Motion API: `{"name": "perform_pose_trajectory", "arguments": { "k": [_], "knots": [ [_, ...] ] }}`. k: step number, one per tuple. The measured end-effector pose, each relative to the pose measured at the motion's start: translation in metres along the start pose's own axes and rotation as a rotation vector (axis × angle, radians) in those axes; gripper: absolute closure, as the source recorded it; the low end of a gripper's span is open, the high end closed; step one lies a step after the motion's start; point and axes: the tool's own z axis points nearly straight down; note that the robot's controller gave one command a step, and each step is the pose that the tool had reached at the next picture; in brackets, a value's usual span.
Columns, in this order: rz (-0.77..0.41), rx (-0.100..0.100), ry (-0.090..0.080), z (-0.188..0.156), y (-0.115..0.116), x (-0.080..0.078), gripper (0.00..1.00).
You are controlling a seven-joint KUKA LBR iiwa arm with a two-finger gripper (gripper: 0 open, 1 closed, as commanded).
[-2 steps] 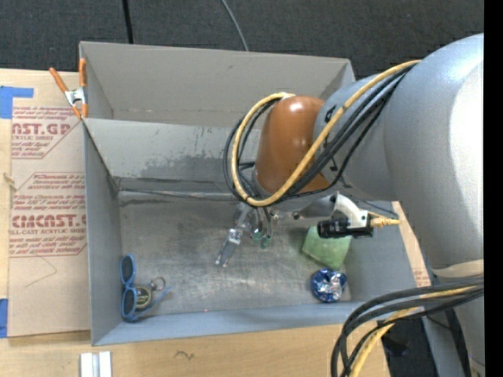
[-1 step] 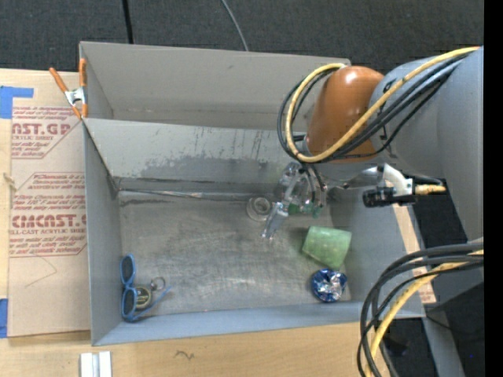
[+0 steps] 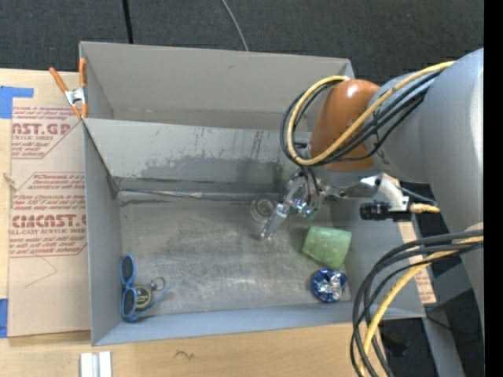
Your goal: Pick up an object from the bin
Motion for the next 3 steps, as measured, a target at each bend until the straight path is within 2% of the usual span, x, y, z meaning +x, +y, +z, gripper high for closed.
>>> {"name": "perform_pose_trajectory", "arguments": {
  "k": [1, 2, 3],
  "knots": [
    [0.003, 0.005, 0.005, 0.0038, -0.0025, 0.0010, 1.00],
    [0.003, 0.006, 0.007, 0.0046, -0.0029, 0.0014, 0.00],
    [0.003, 0.006, 0.004, 0.0038, -0.0029, 0.0007, 1.00]
  ]
}}
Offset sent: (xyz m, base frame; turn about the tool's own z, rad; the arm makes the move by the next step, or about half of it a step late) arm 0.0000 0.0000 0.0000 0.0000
